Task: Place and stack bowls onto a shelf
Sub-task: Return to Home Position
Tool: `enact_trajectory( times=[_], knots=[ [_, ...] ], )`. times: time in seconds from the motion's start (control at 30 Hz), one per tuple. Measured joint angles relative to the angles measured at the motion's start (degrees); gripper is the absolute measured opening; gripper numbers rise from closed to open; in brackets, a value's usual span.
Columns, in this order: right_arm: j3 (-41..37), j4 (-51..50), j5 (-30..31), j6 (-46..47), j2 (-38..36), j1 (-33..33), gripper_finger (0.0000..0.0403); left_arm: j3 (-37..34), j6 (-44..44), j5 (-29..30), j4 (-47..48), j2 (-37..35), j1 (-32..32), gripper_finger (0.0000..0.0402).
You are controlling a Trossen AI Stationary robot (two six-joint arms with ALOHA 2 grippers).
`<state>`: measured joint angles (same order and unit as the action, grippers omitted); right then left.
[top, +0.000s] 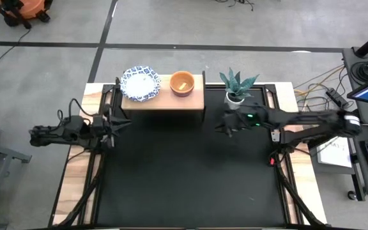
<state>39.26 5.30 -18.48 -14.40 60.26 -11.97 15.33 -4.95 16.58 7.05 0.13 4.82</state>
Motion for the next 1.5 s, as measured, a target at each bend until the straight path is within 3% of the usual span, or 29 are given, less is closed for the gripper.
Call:
enact_trajectory(
  times=[0.37,0.6,0.7,0.87,1.03,1.23,1.37,1.5],
  knots=[
    [-21.3,-2.5,0.5,3.1,-39.2,0.0,0.0009,-3.5,2.7,1.2,0.4,-0.1,0.0,0.0036],
    [-29.2,-7.6,0.4,2.9,-59.4,0.0,0.0009,-3.5,9.2,13.8,0.6,0.1,0.0,0.0036],
    [-33.0,-8.3,-0.3,2.9,-60.2,-0.1,0.0009,-3.5,9.3,14.1,0.7,0.3,0.0,0.0036],
    [-38.4,-1.2,-1.4,0.1,-57.7,-0.1,0.0009,-3.5,9.3,14.1,0.7,0.7,0.0,0.0036],
    [-38.5,0.8,0.9,-2.3,-57.5,-0.1,0.0009,-3.3,9.3,14.0,0.7,1.0,0.0,0.0036],
    [-38.6,0.9,2.0,8.7,-57.5,0.0,0.0009,-3.3,9.3,14.0,0.7,1.0,0.0,0.0036],
    [-38.6,-1.0,2.0,20.9,-57.5,0.0,0.0009,-3.3,9.3,13.9,0.7,1.0,0.0,0.0036],
    [-38.6,-0.5,2.0,19.1,-57.2,0.0,0.0009,-3.3,9.3,13.9,0.7,1.0,0.0,0.0036]
  ],
)
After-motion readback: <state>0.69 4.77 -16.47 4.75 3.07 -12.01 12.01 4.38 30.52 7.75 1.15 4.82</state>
